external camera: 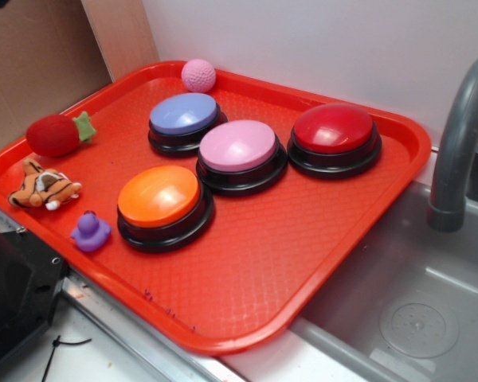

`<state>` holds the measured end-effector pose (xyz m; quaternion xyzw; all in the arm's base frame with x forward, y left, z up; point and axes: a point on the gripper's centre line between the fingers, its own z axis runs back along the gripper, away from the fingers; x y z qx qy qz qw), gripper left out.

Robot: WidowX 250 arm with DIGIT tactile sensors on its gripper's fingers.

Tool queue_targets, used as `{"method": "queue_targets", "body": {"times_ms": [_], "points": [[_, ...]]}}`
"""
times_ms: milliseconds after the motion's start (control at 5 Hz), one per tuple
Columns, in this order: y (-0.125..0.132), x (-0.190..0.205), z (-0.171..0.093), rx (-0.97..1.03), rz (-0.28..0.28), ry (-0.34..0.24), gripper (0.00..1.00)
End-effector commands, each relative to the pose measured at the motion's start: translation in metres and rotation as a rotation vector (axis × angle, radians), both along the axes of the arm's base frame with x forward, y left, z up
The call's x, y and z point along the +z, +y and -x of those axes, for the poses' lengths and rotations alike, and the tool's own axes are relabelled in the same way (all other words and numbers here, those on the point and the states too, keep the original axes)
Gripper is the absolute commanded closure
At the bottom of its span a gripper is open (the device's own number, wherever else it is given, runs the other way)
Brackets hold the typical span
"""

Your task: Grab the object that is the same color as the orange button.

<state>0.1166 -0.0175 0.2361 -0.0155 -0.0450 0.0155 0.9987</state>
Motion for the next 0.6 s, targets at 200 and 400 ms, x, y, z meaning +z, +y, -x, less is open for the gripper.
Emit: {"method": "queue_targets", "body": {"times_ms": [200,400], "points": [[0.012,-0.005,-0.001,0.091,-0.004,-0.011,0.00],[0.028,-0.014,-0.002,0.208,-0.013,-0.052,0.00]]}}
